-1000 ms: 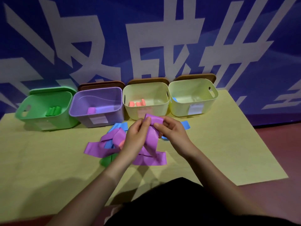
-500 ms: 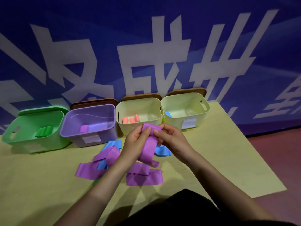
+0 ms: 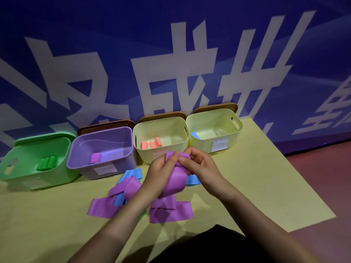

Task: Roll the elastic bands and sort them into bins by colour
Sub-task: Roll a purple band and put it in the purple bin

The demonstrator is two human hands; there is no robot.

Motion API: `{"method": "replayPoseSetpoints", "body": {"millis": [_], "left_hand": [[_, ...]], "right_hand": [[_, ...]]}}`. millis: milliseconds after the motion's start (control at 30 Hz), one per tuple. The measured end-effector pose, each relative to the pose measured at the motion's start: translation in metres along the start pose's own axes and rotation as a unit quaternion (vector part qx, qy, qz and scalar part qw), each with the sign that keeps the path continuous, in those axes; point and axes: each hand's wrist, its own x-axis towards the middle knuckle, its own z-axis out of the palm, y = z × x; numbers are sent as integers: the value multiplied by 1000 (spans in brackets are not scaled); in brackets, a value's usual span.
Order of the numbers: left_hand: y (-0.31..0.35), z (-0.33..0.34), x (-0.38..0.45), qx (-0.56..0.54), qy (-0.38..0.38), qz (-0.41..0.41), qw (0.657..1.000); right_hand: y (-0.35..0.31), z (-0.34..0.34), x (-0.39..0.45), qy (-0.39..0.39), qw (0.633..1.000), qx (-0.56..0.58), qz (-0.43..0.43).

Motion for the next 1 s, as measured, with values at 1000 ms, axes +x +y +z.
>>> {"method": "replayPoseSetpoints", "body": {"millis": [1000], "left_hand": [[-6,9,4,-157,43,-140,977]], "right_hand": [[5,-18,3,47,967,-221,-121]]}}
